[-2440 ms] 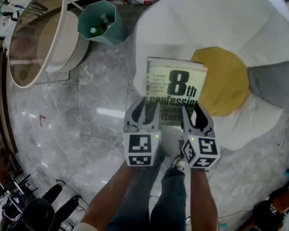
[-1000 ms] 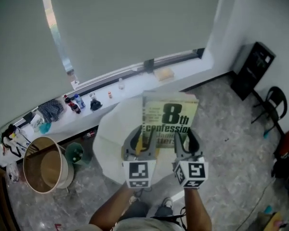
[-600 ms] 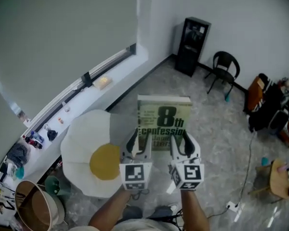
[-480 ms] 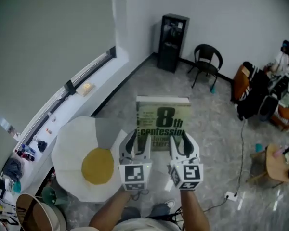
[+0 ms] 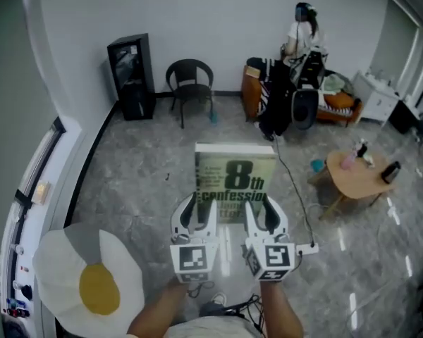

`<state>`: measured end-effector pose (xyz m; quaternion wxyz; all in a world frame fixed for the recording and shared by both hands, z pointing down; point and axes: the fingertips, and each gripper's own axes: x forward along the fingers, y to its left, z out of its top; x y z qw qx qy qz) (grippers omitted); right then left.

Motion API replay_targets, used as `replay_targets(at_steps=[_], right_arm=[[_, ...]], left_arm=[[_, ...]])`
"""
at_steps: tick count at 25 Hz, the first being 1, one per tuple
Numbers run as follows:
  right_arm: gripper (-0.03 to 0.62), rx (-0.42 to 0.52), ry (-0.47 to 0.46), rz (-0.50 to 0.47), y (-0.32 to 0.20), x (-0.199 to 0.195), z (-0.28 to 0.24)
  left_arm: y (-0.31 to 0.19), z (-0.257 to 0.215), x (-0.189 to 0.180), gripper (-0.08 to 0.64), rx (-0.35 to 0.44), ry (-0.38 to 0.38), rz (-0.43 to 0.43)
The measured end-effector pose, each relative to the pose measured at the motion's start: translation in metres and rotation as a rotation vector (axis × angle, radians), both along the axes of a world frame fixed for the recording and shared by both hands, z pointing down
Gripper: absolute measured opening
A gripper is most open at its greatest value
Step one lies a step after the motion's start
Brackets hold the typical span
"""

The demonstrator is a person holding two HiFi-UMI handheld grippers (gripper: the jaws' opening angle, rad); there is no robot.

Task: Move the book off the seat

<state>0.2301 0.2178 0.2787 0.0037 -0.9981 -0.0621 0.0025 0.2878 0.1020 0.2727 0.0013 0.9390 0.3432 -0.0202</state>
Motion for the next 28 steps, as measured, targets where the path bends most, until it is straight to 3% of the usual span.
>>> replay_targets(at_steps=[9,17,22,28], right_arm=[[0.166,0.002,-0.003,0.361,0.197,-0.097,0.006],[0.166,-0.028,-0.023,0.643,0.31,-0.169,0.015],[0.166,-0.042,-0.032,0.756,0.37,-0.171,0.018],[0.166,-0.057,-0.048,0.837,0.435,-0.142,0.02]], left_arm=[[0.226,0.006,-0.057,0.166,0.031,0.012,0.367],[0.368,0.022,-0.108,0.166,0.009,-0.007,0.641],[0.444,0.024,-0.106,0.166,0.005,-0.02,0.774],[0.518,0.029,-0.074,0.166,-0.009,-0.039,0.848]])
